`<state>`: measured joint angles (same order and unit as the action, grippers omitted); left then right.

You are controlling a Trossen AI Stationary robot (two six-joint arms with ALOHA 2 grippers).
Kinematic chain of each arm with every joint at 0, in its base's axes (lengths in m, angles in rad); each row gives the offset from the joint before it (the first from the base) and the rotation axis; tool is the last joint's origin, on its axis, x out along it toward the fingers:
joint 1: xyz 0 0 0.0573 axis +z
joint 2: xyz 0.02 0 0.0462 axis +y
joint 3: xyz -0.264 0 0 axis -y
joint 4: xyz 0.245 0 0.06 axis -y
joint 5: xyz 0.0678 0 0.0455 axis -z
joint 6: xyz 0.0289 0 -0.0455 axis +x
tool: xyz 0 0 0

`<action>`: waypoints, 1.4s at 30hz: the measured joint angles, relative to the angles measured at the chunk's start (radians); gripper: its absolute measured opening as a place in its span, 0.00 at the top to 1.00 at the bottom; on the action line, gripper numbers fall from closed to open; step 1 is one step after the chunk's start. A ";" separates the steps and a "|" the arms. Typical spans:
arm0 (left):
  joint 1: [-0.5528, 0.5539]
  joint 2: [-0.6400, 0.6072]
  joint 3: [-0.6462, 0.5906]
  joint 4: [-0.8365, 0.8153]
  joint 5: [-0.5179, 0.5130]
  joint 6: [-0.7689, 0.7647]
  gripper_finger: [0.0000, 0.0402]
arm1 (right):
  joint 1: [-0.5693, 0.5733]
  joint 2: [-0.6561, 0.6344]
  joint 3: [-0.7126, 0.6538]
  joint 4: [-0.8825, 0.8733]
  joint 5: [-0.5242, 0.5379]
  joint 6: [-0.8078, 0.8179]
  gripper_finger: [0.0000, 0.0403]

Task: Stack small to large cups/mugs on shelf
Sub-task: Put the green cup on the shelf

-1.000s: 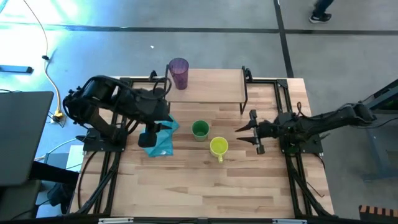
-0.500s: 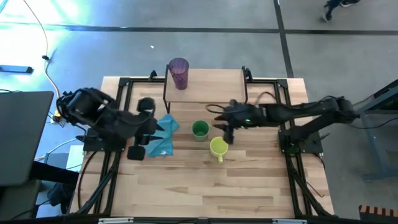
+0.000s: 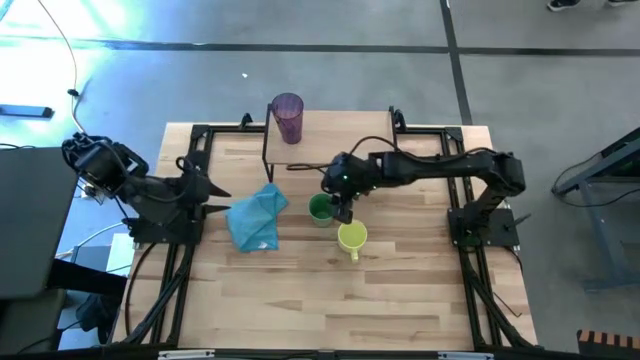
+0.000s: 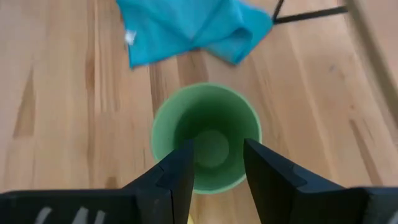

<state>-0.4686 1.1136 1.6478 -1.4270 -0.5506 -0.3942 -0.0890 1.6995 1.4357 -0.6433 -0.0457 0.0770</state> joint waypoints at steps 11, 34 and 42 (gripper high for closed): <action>-0.004 -0.159 -0.162 0.051 -0.015 -0.003 0.73 | -0.051 0.015 -0.009 0.065 -0.113 -0.241 0.68; -0.004 -0.224 -0.164 0.050 -0.045 0.040 0.73 | -0.121 0.154 -0.010 0.139 -0.131 -0.234 0.68; -0.004 -0.223 -0.164 0.050 -0.045 0.031 0.73 | -0.121 0.154 -0.010 0.121 -0.131 -0.212 0.79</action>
<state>-0.4721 0.8903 1.4834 -1.3769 -0.5957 -0.3635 -0.2100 1.8538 1.4254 -0.5224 -0.1764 -0.1353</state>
